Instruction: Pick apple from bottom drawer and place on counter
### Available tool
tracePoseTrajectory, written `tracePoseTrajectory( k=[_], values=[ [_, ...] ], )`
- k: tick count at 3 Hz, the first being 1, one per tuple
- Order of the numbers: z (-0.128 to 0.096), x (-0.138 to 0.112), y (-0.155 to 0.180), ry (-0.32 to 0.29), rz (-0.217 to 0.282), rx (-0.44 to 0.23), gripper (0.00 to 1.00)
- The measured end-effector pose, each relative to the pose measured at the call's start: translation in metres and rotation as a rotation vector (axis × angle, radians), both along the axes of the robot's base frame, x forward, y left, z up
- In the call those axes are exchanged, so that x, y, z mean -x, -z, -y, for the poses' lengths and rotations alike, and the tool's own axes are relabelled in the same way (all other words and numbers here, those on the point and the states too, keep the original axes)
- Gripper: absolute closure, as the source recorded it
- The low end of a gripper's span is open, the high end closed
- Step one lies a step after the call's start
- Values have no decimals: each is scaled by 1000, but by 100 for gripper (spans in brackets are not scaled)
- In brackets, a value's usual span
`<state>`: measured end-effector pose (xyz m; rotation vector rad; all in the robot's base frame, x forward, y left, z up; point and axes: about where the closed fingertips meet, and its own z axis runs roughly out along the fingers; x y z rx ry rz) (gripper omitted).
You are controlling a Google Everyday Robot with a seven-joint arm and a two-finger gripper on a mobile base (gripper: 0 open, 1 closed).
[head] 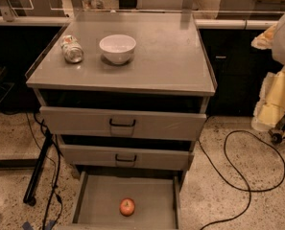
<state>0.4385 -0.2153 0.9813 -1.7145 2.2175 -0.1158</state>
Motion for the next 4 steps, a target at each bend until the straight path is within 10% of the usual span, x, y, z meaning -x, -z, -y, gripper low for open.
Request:
tracePoseTrajectory(
  k=[2, 4],
  values=[
    [-12, -4, 2, -21, 40, -2, 0],
    [-89, 10, 75, -87, 2, -31, 0]
  ],
)
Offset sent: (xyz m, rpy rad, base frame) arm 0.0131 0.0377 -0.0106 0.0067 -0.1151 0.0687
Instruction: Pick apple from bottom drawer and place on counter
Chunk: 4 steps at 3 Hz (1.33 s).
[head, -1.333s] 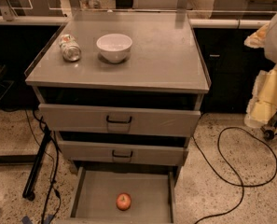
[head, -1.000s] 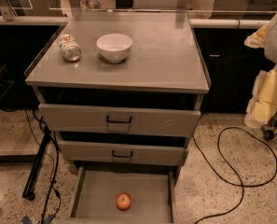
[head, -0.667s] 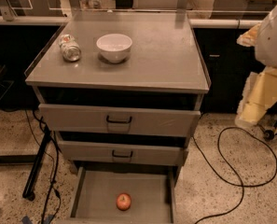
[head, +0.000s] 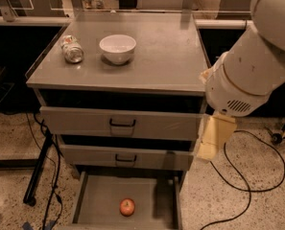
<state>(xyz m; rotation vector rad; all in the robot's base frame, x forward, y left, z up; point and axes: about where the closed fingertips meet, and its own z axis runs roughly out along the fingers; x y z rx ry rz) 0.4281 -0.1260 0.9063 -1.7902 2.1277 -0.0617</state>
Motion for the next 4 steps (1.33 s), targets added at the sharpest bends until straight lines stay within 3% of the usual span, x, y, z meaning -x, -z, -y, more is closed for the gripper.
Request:
tracePoseTrajectory(
  k=[1, 2, 4],
  values=[
    [0, 0, 0, 0, 0, 0, 0],
    [-18, 14, 28, -30, -32, -18, 0],
    [-72, 41, 124, -48, -104, -13, 0]
  ],
)
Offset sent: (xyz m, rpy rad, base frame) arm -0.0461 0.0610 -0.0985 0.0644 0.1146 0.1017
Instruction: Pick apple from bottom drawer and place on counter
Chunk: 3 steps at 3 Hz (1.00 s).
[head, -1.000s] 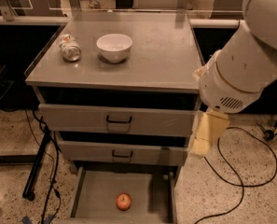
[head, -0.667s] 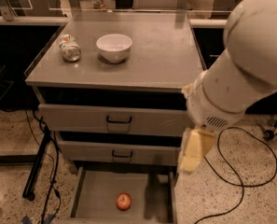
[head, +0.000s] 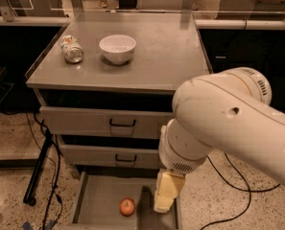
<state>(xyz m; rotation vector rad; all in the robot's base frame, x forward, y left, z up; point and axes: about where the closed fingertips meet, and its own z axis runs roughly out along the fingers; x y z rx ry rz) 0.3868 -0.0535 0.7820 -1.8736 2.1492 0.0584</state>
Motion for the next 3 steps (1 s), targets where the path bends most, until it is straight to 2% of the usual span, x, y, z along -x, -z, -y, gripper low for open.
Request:
tracePoseTrajectory(
  k=[1, 2, 3],
  values=[
    [0, 0, 0, 0, 0, 0, 0],
    [-5, 0, 25, 6, -17, -9, 0],
    [-24, -19, 95, 30, -24, 23, 0]
  ],
)
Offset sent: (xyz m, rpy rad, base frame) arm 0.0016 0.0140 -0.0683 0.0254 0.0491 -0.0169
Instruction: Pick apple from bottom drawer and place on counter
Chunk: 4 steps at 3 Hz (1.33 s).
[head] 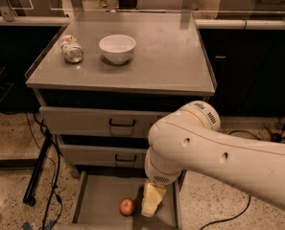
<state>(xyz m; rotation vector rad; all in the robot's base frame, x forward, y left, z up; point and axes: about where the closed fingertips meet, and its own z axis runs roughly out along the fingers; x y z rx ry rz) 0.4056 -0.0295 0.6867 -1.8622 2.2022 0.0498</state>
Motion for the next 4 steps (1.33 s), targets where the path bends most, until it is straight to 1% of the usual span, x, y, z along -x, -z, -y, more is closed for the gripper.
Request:
tracePoseTrajectory(
  k=[1, 2, 3, 4],
  values=[
    [-1, 0, 2, 0, -5, -6, 0],
    [-8, -10, 38, 3, -24, -38, 0],
    [-20, -39, 104, 15, -52, -85, 0],
    [-20, -39, 104, 15, -52, -85, 0]
  ],
)
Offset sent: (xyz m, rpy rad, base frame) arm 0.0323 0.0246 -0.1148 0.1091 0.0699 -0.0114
